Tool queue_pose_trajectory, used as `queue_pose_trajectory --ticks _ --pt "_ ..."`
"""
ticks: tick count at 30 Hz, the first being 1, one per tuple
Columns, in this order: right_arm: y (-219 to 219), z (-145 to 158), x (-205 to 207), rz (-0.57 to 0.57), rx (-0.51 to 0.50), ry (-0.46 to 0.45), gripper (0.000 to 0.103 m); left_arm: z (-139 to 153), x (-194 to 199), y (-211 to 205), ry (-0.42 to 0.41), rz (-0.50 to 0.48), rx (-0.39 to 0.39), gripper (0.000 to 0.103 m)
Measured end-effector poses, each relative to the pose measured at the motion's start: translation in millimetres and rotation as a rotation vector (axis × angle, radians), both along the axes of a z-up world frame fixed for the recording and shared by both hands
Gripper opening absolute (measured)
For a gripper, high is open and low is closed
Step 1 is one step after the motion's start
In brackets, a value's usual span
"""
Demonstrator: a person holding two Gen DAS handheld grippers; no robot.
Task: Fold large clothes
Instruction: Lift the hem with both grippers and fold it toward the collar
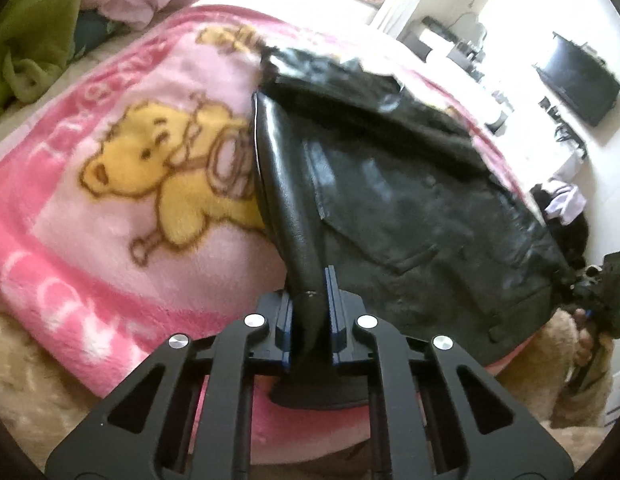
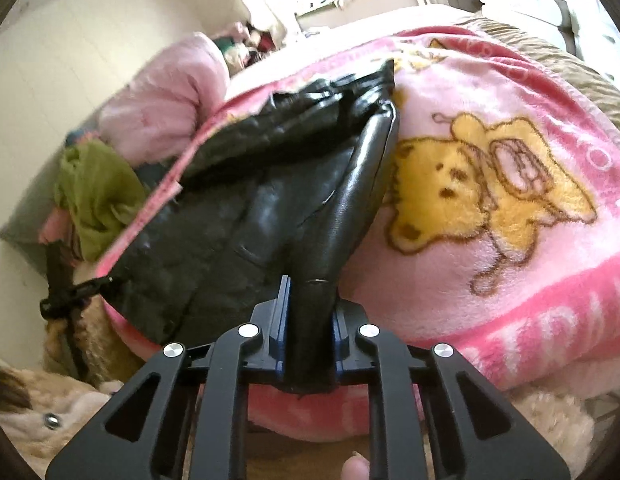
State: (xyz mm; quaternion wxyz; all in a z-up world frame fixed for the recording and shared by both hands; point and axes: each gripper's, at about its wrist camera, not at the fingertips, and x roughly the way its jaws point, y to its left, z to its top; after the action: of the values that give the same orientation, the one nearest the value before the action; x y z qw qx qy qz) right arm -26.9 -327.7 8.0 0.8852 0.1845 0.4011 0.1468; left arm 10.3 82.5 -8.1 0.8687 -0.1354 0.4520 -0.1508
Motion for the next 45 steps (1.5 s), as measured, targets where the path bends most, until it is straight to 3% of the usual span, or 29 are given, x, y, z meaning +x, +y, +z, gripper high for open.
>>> queue_pose_trajectory --ticks 6,11,14,17,20,22,25,30,32,38,41,45 --pt "-6 26 -18 -0.011 0.064 -0.056 0.015 36 -13 12 -0.044 -0.015 -0.051 0.005" --pt "-13 77 -28 -0.023 0.133 -0.19 0.012 75 -20 20 -0.125 -0.038 -0.099 0.005" --pt "-17 97 -12 -0.042 0.123 -0.255 0.012 93 -2 26 -0.179 -0.028 -0.13 0.006" --pt "-26 100 13 -0.082 0.187 -0.256 0.012 99 27 30 -0.196 -0.013 -0.193 0.007" --pt "-33 96 47 -0.157 0.273 -0.229 0.012 100 63 28 -0.184 0.011 -0.233 0.01" --pt "-40 91 68 -0.188 0.366 -0.202 0.012 100 84 24 -0.183 0.023 -0.232 0.013" --pt "-44 90 100 -0.22 0.409 -0.185 0.012 102 112 24 -0.185 0.062 -0.205 0.018" --pt "-48 82 156 -0.267 0.4 -0.145 0.012 97 167 26 -0.149 0.122 -0.158 0.017" --pt "-50 72 181 -0.299 0.384 -0.105 0.012 91 183 27 -0.13 0.143 -0.134 0.011" --pt "-51 38 238 -0.344 0.321 0.0 0.014 58 227 25 -0.045 0.163 -0.085 0.008" --pt "-52 20 252 -0.37 0.318 0.039 0.023 44 233 27 -0.029 0.178 -0.088 0.008" --pt "-51 5 257 -0.37 0.313 0.024 0.045 40 232 26 -0.065 0.172 -0.054 0.008"
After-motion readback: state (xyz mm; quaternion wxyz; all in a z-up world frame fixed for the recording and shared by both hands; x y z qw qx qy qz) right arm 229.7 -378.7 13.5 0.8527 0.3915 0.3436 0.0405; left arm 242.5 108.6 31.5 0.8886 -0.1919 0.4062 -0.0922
